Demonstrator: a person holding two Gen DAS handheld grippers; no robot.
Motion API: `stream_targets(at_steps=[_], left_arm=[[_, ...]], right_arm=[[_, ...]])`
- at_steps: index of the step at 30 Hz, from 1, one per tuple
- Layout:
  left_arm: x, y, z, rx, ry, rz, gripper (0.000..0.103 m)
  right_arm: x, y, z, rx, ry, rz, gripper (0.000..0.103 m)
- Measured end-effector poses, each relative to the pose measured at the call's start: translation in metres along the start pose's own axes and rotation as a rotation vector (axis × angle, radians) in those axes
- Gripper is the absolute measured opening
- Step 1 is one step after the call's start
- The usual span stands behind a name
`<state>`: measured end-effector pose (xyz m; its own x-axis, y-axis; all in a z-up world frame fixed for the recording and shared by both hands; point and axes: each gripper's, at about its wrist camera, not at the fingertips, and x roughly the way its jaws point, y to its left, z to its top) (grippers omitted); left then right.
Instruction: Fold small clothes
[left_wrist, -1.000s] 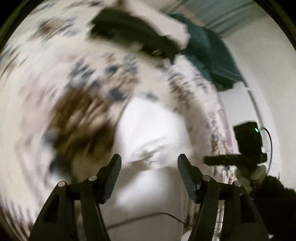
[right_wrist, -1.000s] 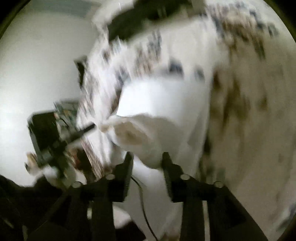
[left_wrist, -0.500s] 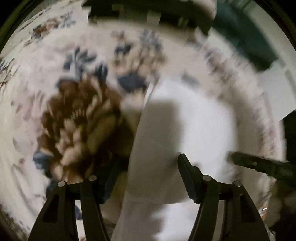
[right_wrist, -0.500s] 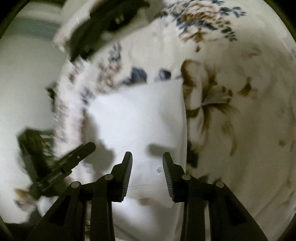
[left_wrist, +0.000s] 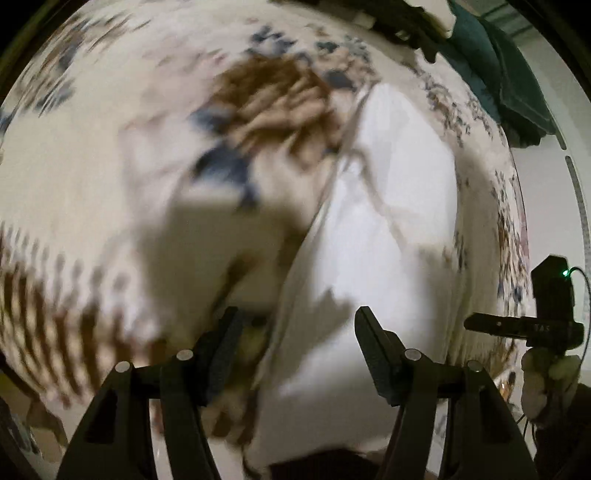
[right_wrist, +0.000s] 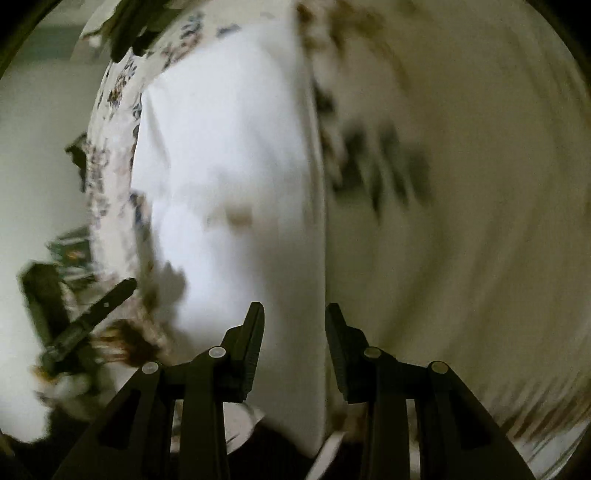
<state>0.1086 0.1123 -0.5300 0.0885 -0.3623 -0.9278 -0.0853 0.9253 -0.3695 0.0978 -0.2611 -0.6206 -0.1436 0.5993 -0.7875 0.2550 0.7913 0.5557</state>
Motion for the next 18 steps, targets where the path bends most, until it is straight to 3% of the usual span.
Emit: stream_targets(at_steps=[3,9,12,15,16,18], left_arm=[[0.012,0.027,-0.034,-0.045,0.088,-0.034,0.068],[0.056,0.044,-0.08,-0.129,0.243,-0.207,0.068],[0.075,0.033,-0.087,-0.114,0.274,-0.221,0.068],[0.073,0.024,-0.089,-0.124,0.232,-0.199,0.065],[0.069,0.023,-0.09,-0.128,0.215,-0.195,0.045],[0.061,0.019,-0.093,-0.134,0.205,-0.133,0.013]], right_arm=[[0.025,-0.028,-0.043,0.09,0.084,0.051,0.042],[0.077,-0.061,-0.098,0.172,0.188,0.063,0.042],[0.095,-0.072,-0.104,0.227,0.203,0.117,0.042],[0.106,-0.073,-0.103,0.263,0.201,0.132,0.042],[0.105,-0.072,-0.103,0.266,0.191,0.131,0.042],[0.1,-0.07,-0.108,0.257,0.168,0.128,0.027]])
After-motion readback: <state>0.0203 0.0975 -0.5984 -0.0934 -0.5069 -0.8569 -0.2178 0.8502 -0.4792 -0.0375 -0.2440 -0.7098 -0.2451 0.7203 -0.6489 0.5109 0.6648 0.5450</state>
